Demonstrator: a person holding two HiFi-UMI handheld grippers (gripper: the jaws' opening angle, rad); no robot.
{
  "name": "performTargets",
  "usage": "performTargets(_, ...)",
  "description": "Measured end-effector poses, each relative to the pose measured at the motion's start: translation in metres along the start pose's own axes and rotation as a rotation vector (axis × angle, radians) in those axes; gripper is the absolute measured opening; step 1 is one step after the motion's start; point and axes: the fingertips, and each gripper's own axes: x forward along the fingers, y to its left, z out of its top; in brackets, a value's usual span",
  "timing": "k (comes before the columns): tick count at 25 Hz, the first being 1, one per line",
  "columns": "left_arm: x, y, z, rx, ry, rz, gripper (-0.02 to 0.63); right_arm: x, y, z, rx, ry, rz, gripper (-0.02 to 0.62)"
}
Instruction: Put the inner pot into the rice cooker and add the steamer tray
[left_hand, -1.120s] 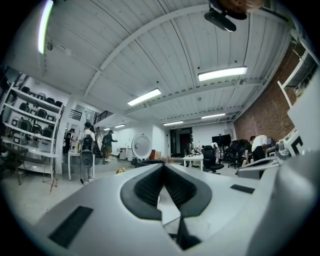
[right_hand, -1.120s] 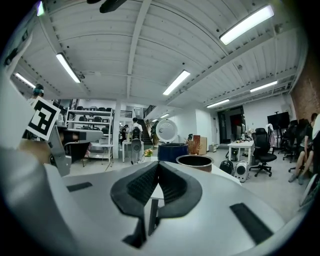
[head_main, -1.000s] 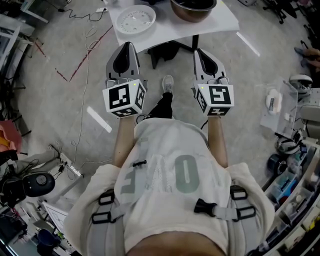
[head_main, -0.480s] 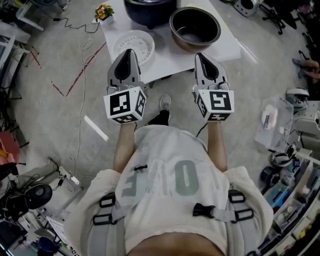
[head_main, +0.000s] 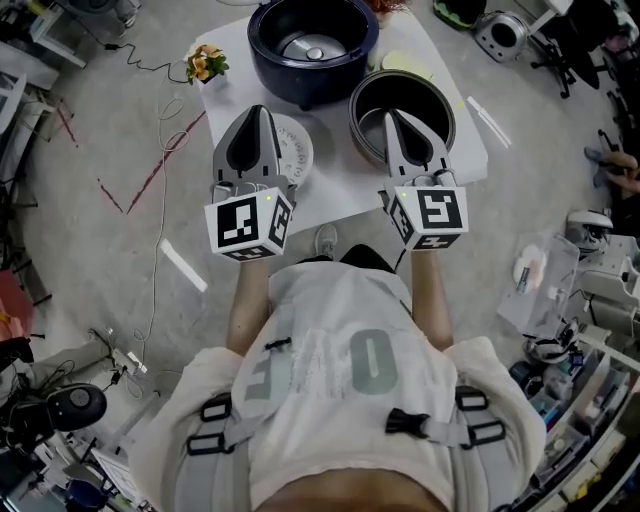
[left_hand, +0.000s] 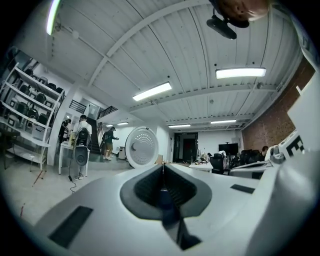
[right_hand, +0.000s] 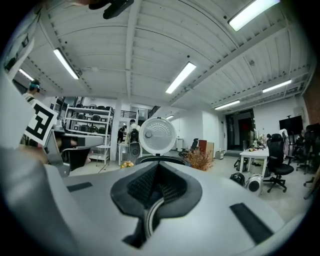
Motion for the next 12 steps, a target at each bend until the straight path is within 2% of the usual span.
performTargets(7,0.031,-0.013,-0.002,0.008,0.002,0.037,0.021,0.03,-0.028,0.011,0.006,-0.028,0.057,0.008)
performTargets(12,0.04,-0.014,0.0,0.038,-0.016,0.121,0.021,0.05,-0.039,0.019,0.014,-0.061,0.137,0.008)
